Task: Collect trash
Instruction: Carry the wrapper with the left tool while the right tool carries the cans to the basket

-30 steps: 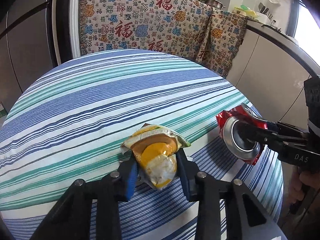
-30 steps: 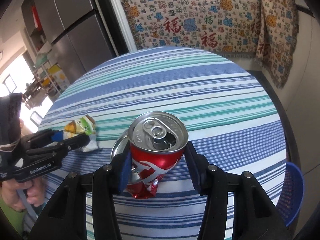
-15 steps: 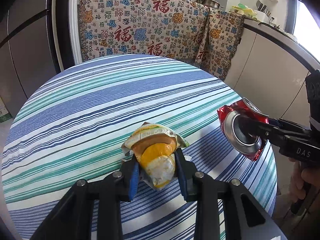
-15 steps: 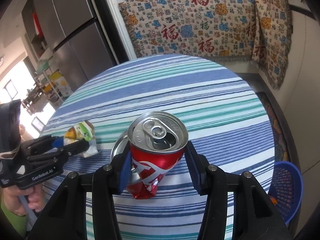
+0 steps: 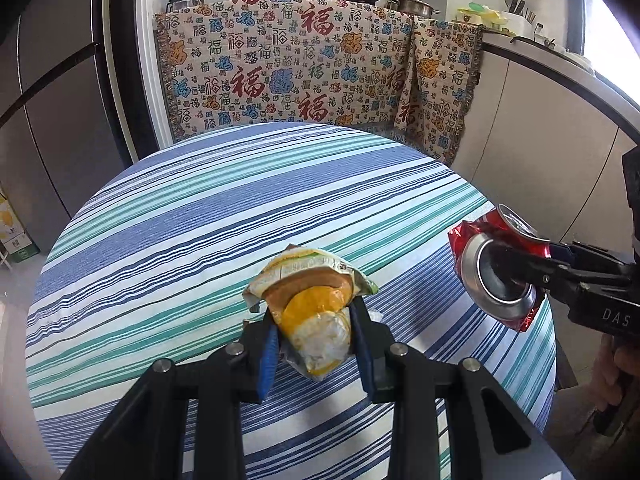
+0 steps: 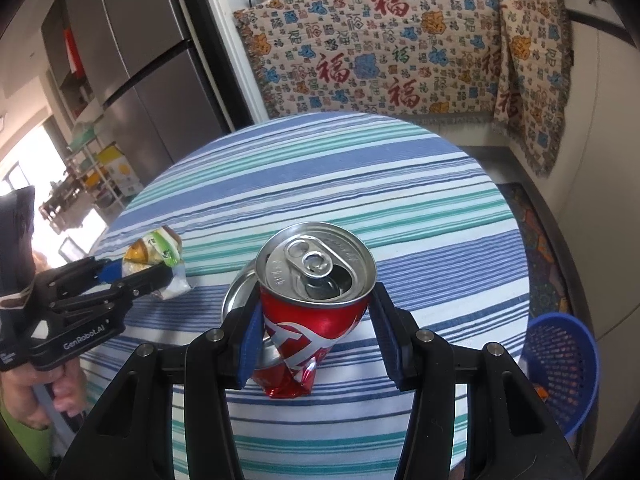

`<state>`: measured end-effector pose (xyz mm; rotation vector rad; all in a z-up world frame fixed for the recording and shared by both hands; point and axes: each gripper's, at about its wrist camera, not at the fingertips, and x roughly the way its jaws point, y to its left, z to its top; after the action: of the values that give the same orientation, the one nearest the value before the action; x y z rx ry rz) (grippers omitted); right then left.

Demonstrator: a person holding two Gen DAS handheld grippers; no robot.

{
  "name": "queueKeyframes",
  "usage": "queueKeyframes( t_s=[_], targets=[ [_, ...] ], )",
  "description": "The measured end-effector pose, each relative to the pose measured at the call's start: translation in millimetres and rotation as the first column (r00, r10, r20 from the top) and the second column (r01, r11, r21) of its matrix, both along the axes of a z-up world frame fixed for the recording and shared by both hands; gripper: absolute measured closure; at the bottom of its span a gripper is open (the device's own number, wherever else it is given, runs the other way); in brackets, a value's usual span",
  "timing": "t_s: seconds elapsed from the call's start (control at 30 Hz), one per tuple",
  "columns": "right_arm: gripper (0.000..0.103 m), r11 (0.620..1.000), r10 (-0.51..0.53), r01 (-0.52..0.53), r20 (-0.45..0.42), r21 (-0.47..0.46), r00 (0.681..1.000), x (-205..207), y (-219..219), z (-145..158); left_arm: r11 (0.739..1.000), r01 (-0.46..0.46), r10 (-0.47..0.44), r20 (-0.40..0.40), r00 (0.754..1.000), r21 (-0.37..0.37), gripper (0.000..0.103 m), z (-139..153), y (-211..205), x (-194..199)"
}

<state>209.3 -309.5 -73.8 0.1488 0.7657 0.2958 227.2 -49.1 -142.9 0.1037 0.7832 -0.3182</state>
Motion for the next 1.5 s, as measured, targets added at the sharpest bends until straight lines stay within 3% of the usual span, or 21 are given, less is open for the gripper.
queueKeyframes(
  t_s=[0.6,1.0,1.13,1.27,1.5],
  targets=[
    [0.052,0.998,-0.057,0.057,0.008,0.008,0.998,-25.3,-34.8,4.4,0.996,0.078,-0.079,0.044,0.996,0.044,0.070,9.9,-48.3,-13.6],
    [0.052,0.991,-0.137,0.137,0.014,-0.002,0.990,-46.4,-89.3,15.5,0.982,0.191,-0.191,0.031,0.981,0.004,0.070,23.1,-107.8,-28.7],
    [0.052,0.974,-0.227,0.226,-0.035,-0.028,0.973,-51.3,-142.4,13.7,0.954,0.297,-0.297,-0.001,0.955,-0.037,0.070,26.4,-154.1,-38.8],
    [0.051,0.940,-0.342,0.337,-0.138,-0.061,0.930,-53.1,-215.8,-7.3,0.907,0.413,-0.418,-0.054,0.907,-0.078,0.070,23.1,-218.3,-48.4],
    [0.051,0.903,-0.426,0.423,-0.262,-0.068,0.866,-43.6,-304.4,-59.7,0.859,0.493,-0.512,-0.203,0.835,-0.139,0.070,-31.7,-327.8,-30.6]
  ],
)
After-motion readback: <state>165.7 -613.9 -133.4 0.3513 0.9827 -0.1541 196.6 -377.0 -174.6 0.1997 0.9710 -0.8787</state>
